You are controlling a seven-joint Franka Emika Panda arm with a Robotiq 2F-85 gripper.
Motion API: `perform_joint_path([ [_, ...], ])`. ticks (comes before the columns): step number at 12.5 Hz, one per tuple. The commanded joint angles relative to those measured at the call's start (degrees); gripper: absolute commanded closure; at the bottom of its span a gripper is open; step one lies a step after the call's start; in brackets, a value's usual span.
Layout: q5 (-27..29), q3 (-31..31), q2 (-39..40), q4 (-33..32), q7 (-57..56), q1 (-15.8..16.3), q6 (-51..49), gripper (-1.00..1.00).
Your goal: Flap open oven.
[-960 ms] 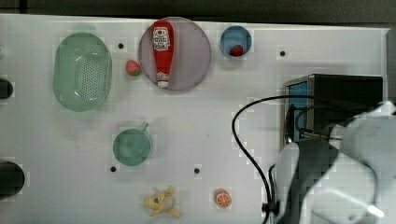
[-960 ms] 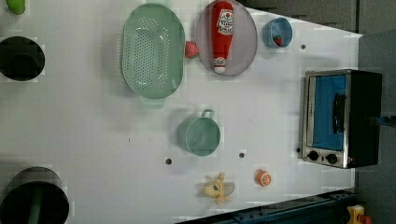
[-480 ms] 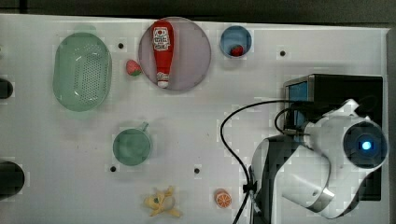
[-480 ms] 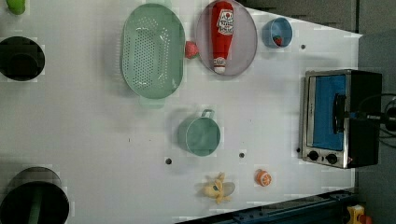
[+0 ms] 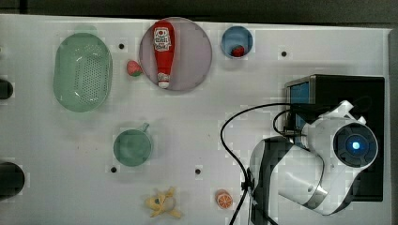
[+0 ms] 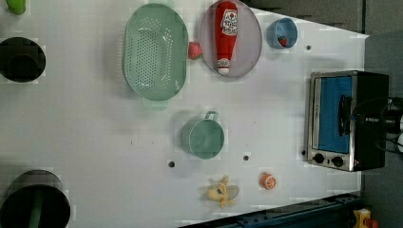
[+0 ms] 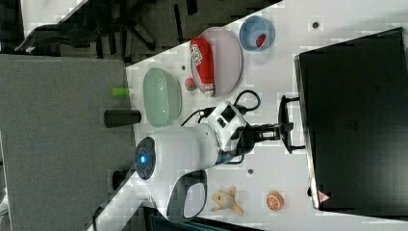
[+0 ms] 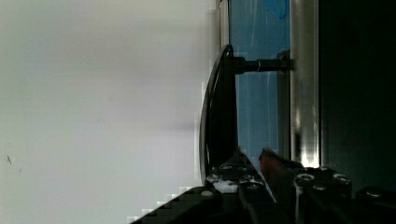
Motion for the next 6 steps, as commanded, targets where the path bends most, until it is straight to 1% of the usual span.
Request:
perform_joint_path([
  [1,-1.1,0.3,2.8,0.2,-2.0,-0.1,0.6,0.65],
  [3,-6.7,1.4,2.9,0.2,3.3,0.8,0.4,0.65],
  [6,-17.2,3.9,3.0,-0.6,16.5,2.5,-0.2,0.65],
])
